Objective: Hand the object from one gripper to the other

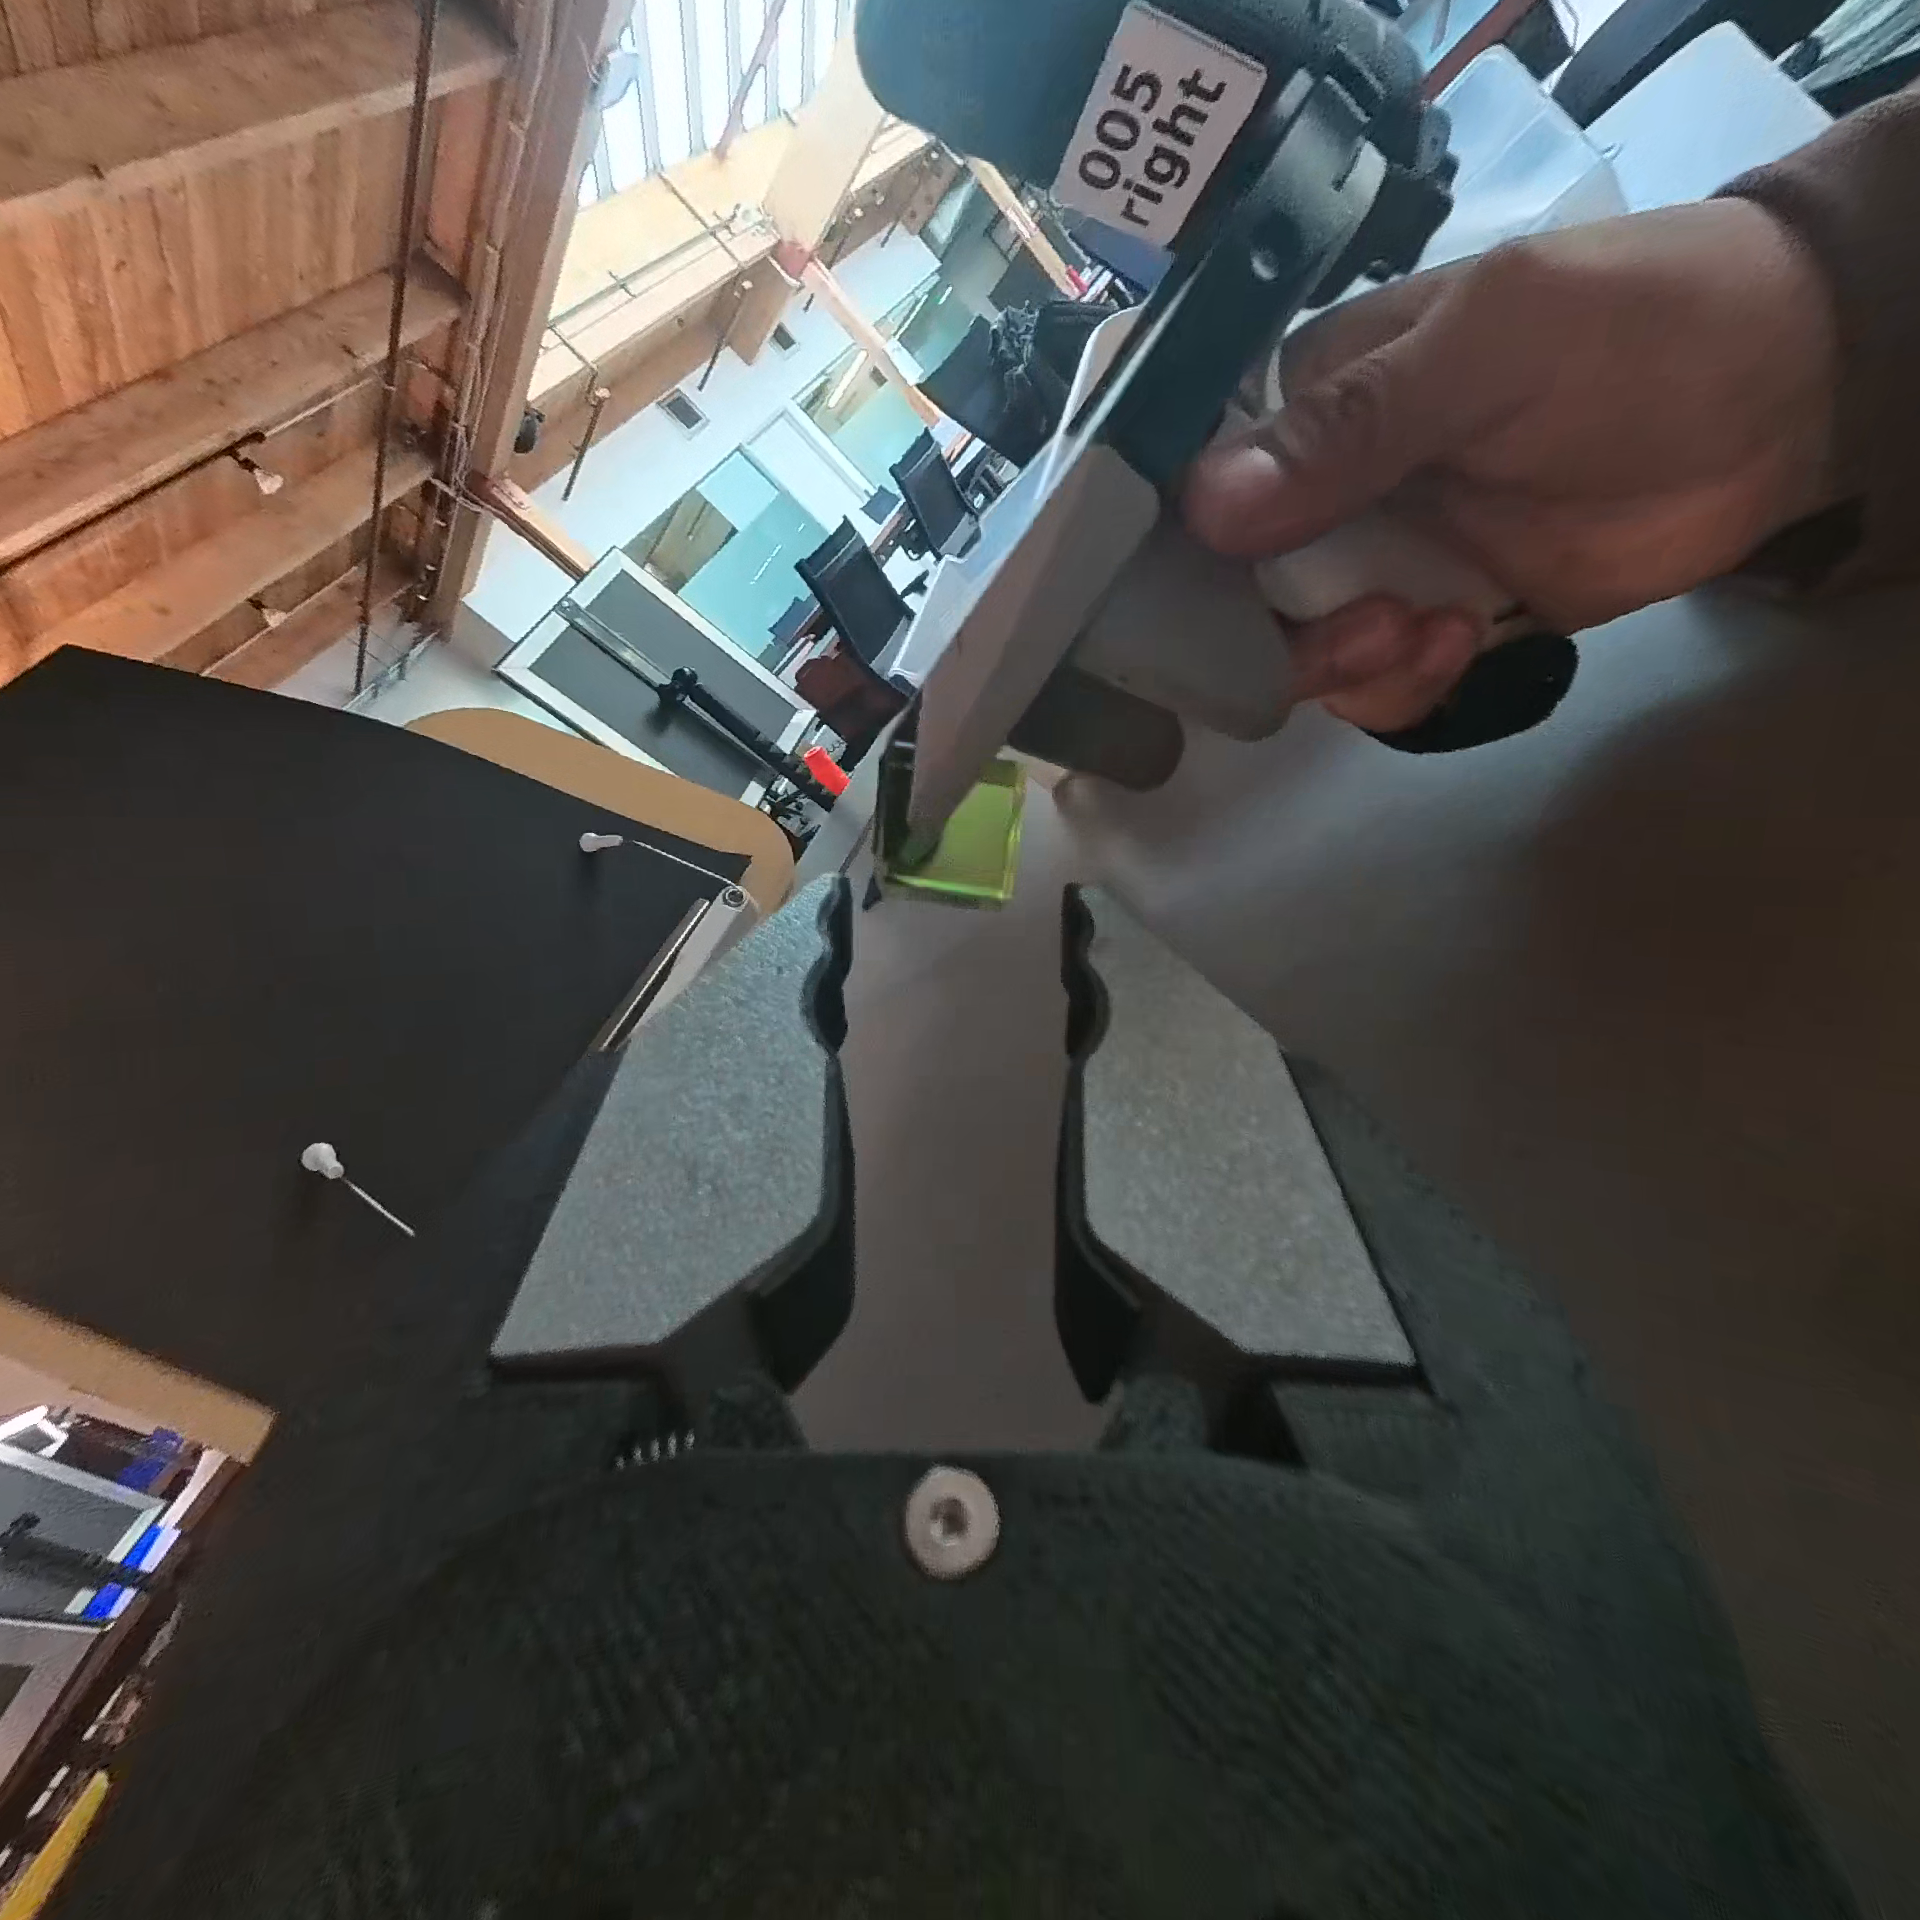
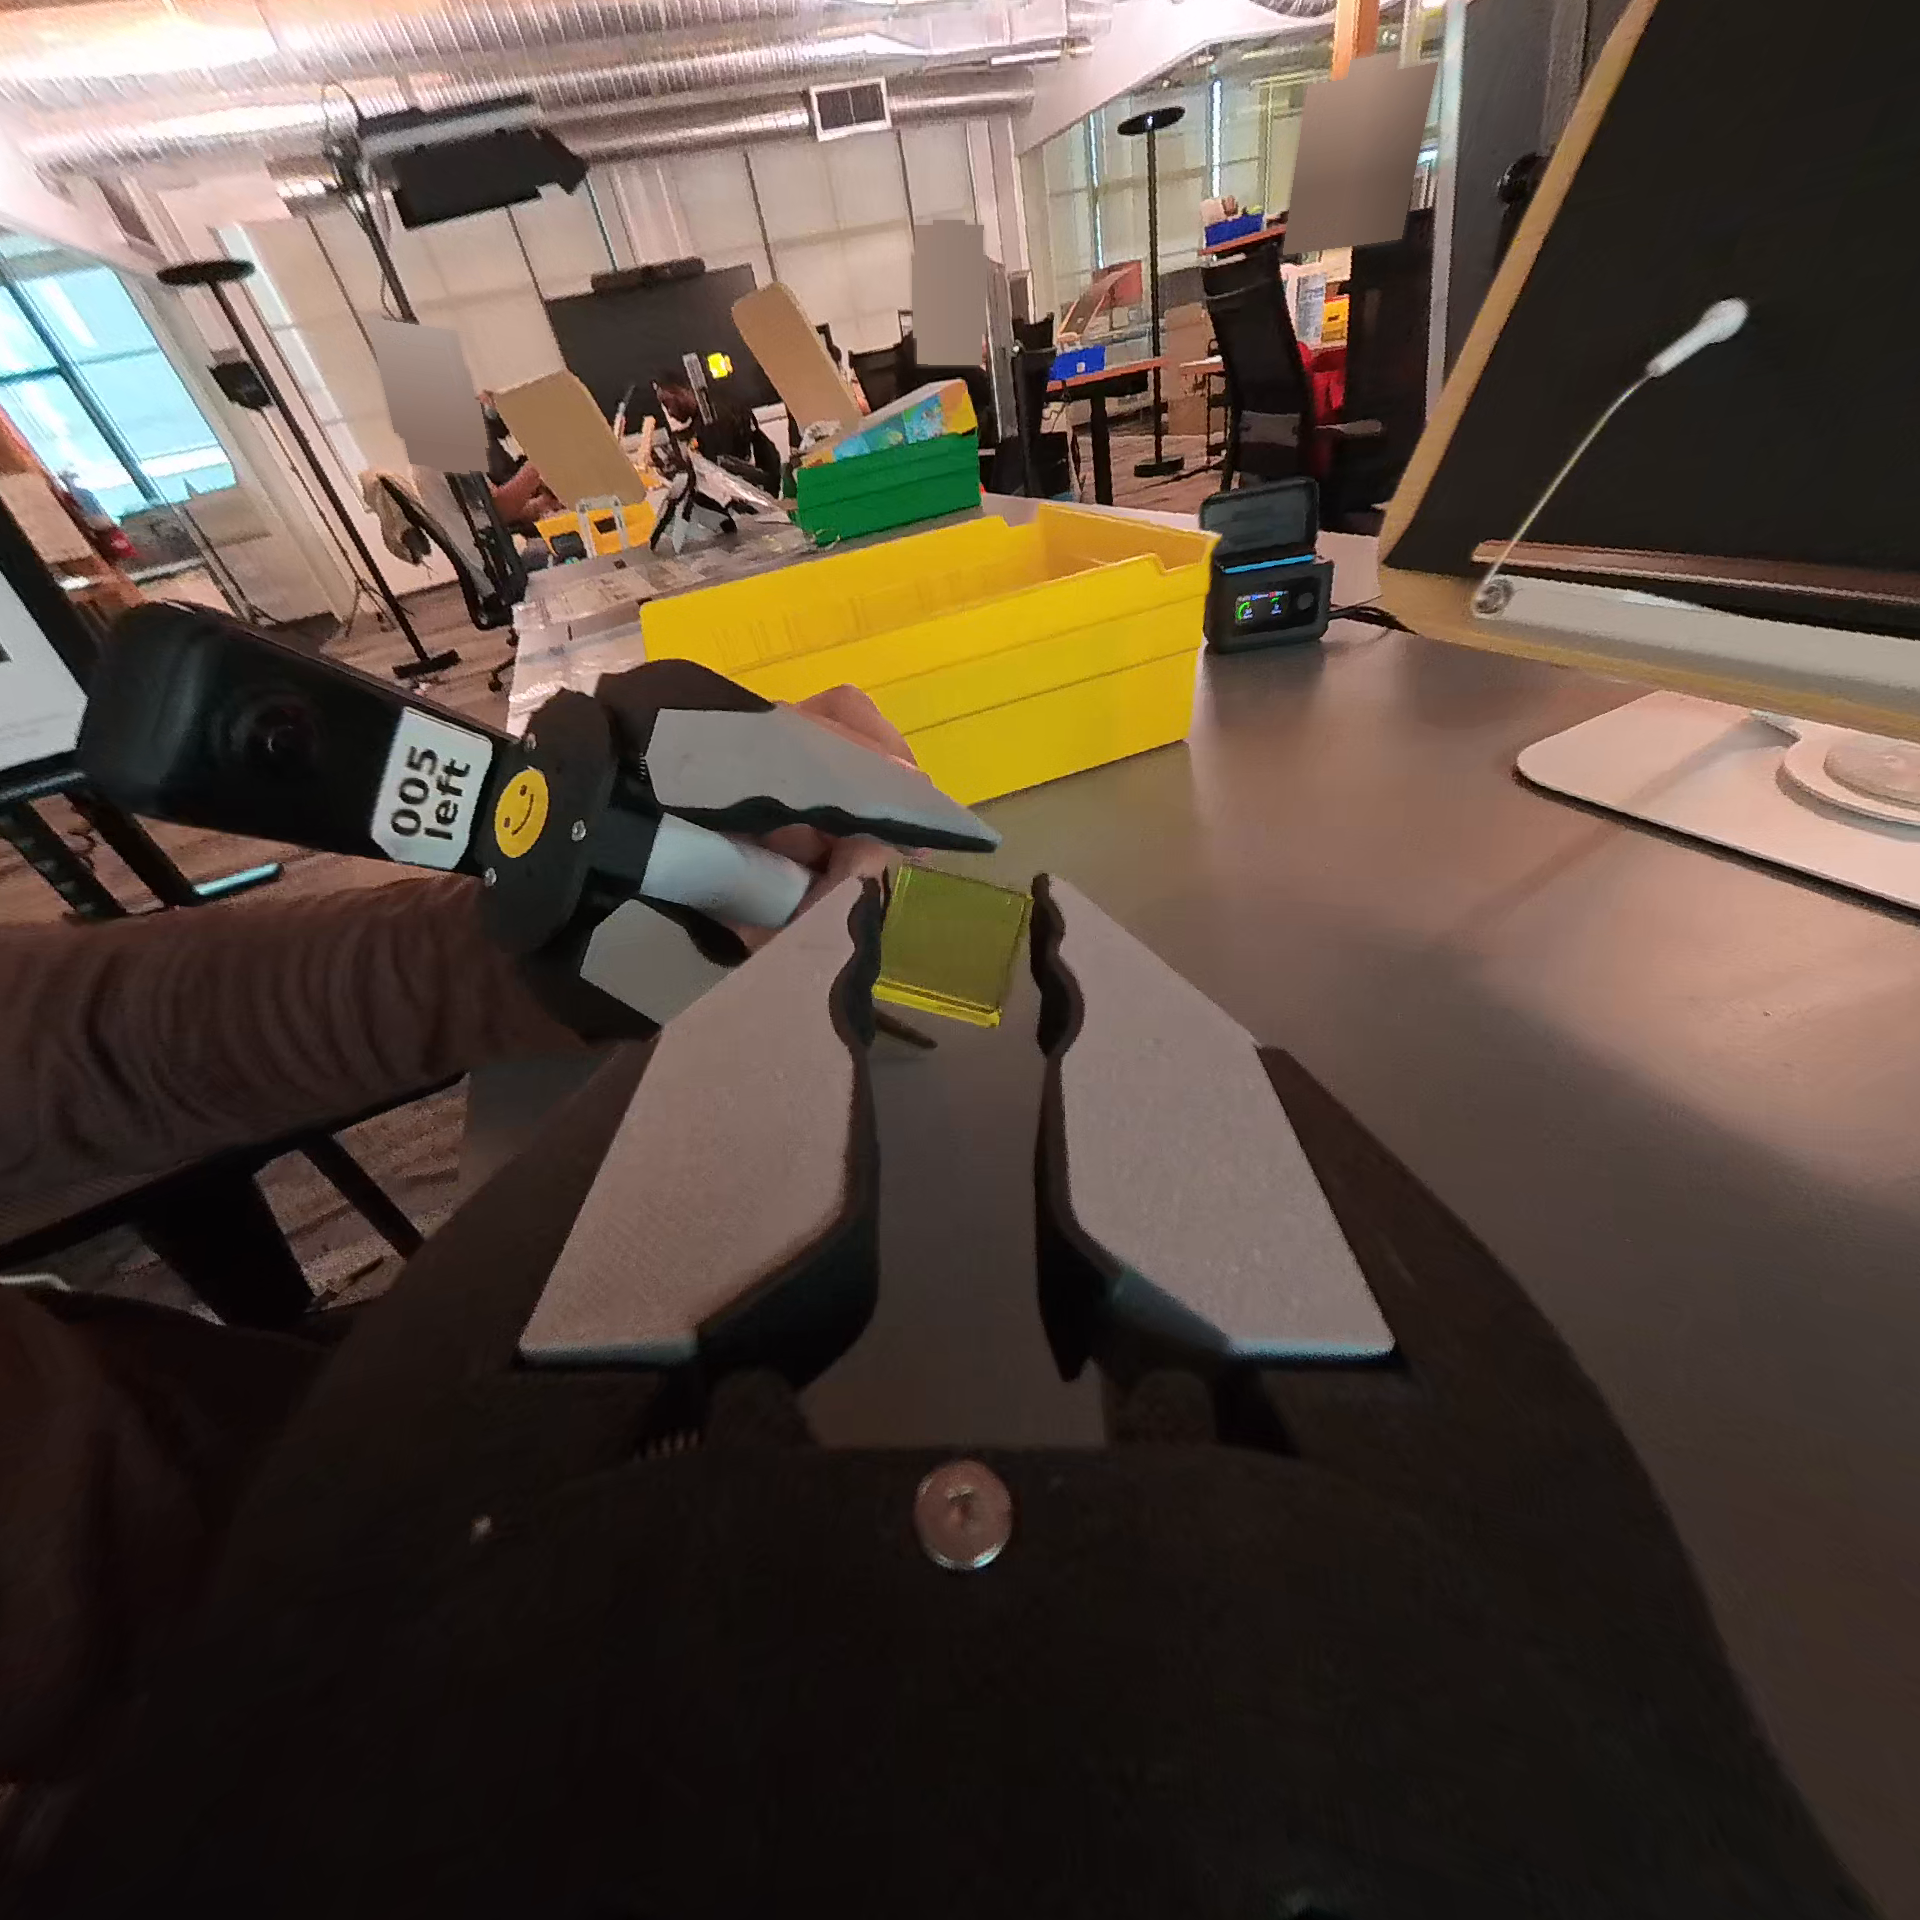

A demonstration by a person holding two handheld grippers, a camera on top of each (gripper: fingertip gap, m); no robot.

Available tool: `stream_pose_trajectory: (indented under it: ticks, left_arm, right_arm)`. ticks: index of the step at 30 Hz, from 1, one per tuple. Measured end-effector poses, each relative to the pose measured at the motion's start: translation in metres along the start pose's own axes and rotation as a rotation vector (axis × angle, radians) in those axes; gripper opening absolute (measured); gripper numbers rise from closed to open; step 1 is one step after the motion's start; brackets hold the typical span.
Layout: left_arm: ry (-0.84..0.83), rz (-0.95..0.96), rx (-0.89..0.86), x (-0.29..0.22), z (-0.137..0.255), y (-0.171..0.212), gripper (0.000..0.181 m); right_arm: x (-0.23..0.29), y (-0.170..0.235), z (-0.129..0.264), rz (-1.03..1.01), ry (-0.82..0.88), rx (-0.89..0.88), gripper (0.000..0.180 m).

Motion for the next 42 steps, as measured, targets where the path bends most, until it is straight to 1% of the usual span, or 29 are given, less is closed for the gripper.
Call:
stream_pose_trajectory:
  ticks: [2,6,9,11,13,15,20,23,27,29,32,36,38,40,42]
  left_arm:
    - [-0.018,-0.004,0.003,0.002,0.0,0.0,0.032]
    - [0.001,-0.041,0.007,-0.001,0.001,0.0,0.024]
    - [0.012,-0.05,0.008,0.0,0.002,-0.001,0.024]
    - [0.001,-0.04,-0.034,0.003,0.004,-0.006,0.024]
    - [-0.009,-0.043,-0.078,0.005,0.008,-0.011,0.024]
    - [-0.015,-0.057,-0.142,0.005,0.012,-0.017,0.024]
    - [-0.008,-0.065,-0.256,0.004,0.018,-0.027,0.024]
    - [-0.011,-0.056,-0.299,0.005,0.02,-0.031,0.024]
    - [0.0,-0.064,-0.317,0.004,0.021,-0.033,0.023]
    - [0.018,-0.069,-0.315,0.0,0.02,-0.032,0.023]
    - [0.034,-0.041,-0.282,0.0,0.018,-0.03,0.024]
    - [0.058,-0.028,-0.27,-0.001,0.017,-0.028,0.024]
    - [0.042,-0.029,-0.231,-0.001,0.015,-0.024,0.024]
    - [0.032,0.011,-0.182,-0.001,0.012,-0.02,0.026]
    - [0.022,0.04,-0.14,0.0,0.01,-0.017,0.035]
  right_arm:
    - [0.004,0.002,-0.004,0.016,-0.007,0.017,0.025]
    - [0.008,0.003,-0.008,0.062,0.012,0.025,0.026]
    - [0.007,0.003,-0.008,0.032,-0.016,0.012,0.027]
    - [0.008,-0.002,-0.003,-0.016,-0.083,-0.045,0.028]
    - [0.005,-0.006,0.003,-0.085,-0.14,-0.101,0.034]
    - [0.001,-0.008,0.008,-0.159,-0.209,-0.135,0.032]
    - [0.001,-0.012,0.015,-0.362,-0.446,-0.203,0.037]
    - [0.005,-0.009,0.012,-0.421,-0.532,-0.176,0.037]
    - [0.011,-0.003,0.005,-0.461,-0.595,-0.113,0.039]
    - [0.015,-0.002,0.004,-0.461,-0.631,-0.095,0.035]
    - [0.014,-0.001,0.005,-0.406,-0.579,-0.077,0.028]
    - [0.015,0.002,0.002,-0.454,-0.613,-0.057,0.026]
    - [0.014,0.0,0.001,-0.366,-0.522,-0.044,0.026]
    - [0.01,0.0,0.001,-0.28,-0.417,-0.031,0.026]
    - [0.002,-0.002,0.003,-0.233,-0.286,-0.059,0.026]
Point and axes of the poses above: each gripper's, where its closed fingertips meet, z back along the fingers, y out of its underside, x = y × z across the jaws, the point moved 7 cm from there along z, back along the fingers, and after that the axes turned 1 degree about y, right-handed, at the moved point
